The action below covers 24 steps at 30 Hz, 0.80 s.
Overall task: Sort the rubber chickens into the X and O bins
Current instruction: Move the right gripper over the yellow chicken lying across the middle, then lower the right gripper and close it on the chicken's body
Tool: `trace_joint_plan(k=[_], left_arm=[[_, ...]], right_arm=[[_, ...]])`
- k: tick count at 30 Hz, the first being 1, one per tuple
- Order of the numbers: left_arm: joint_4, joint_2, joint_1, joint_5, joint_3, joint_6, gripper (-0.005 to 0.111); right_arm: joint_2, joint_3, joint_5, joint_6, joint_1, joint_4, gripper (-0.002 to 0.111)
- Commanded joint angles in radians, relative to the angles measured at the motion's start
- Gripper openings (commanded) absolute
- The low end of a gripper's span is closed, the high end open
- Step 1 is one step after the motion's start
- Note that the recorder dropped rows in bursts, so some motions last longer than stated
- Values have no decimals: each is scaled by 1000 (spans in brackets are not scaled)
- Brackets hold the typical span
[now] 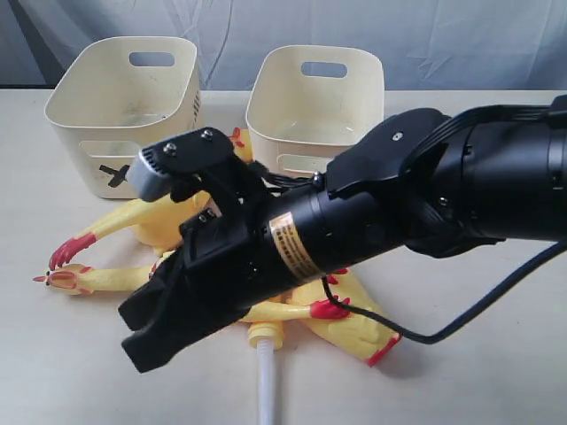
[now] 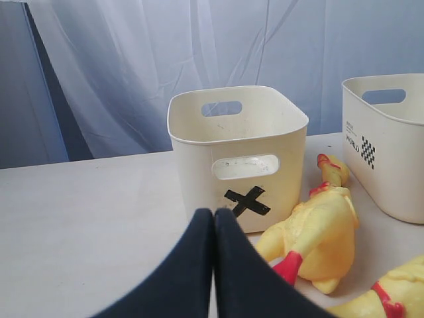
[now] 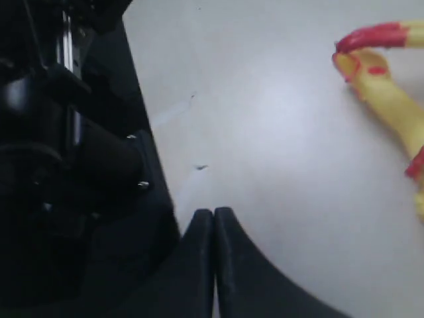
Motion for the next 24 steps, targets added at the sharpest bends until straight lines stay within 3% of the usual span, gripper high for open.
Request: trace_joint_plan(k=[1,3,8,12,14,15,17,18,19,21,23,24], left_arm=[[-7,-5,-2,-10,-3,0,0],[-7,-5,-2,-10,-3,0,0],[-7,-5,-2,-10,-3,0,0],[-7,-5,-2,-10,-3,0,0],[-7,-5,-2,-10,-3,0,0],[-7,-5,-2,-10,-3,0,0],[-7,-5,-2,-10,-3,0,0],[-7,-5,-2,-10,-3,0,0],[-7,-5,-2,-10,-3,0,0],[-7,-5,-2,-10,-3,0,0],[-7,-5,-2,-10,-3,0,0],[-7,-5,-2,-10,-3,0,0]], right_arm=[[-18,-4,54,225,-2,-9,-1],[-41,-5,333,220,-2,-9,-1],[-96,-5,980,-15,-2,23,-1],[-127,-60,1440,-539,-2,351,-1],[-136,-136,1754,-973,-2,629,-1],[-141,-165,1817,-1107,-2,750,-1],[-161,-215,1817,-1500,-2,1156,-1],[-184,-224,1697,-1763,-2,1481,-1],[-192,-224,1609,-1893,-2,1639,-1],[-189,-224,1280,-2372,-2,2088,-1],[-160,-224,1046,-2656,-2,2175,-1],[-142,-224,974,-2683,-2,2159,-1]])
